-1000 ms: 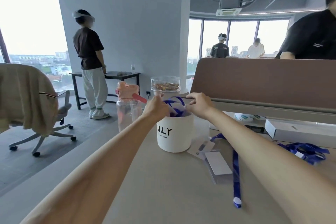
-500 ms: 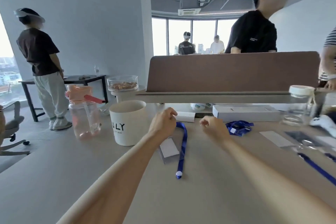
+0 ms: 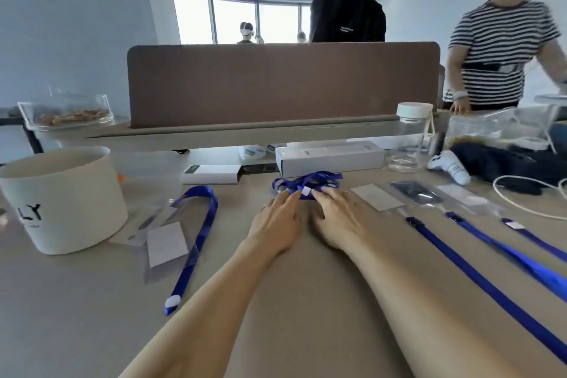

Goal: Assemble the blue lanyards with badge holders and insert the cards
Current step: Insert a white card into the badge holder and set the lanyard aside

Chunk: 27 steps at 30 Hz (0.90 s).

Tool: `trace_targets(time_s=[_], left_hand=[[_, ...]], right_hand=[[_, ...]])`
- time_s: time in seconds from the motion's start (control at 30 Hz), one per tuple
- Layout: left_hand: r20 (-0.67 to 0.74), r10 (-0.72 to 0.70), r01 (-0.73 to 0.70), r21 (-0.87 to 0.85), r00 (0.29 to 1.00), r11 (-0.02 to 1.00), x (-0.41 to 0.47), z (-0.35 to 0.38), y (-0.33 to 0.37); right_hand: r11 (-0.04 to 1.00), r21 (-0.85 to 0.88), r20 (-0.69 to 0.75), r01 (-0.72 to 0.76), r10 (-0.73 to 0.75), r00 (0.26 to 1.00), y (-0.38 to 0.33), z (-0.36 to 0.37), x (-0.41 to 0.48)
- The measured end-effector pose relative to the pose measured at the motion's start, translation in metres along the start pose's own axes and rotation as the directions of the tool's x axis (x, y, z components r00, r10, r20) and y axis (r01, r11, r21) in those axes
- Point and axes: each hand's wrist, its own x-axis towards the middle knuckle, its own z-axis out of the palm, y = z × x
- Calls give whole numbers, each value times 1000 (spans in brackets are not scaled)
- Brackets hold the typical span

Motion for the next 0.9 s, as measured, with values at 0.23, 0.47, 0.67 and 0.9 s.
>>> trace_targets(time_s=[0.23,0.47,0.67,0.9], left_hand=[[-52,34,-31,51,998,998,26,11,-5],[-100,-68,75,68,993,995,7,1,-1],[-61,-150,156,112,987,981,-29,-5,5],[-53,-55,56,29,997,998,-64,-18,10]], right_hand=[[999,-42,-144,21,-27,989,-1,-6,0],[972,224,-204,68,-22,979,-6,-16,-18],[95,989,44,-112,536,843,8,-35,-37],[-172,976,194,-130,436,879,-3,-51,-76]])
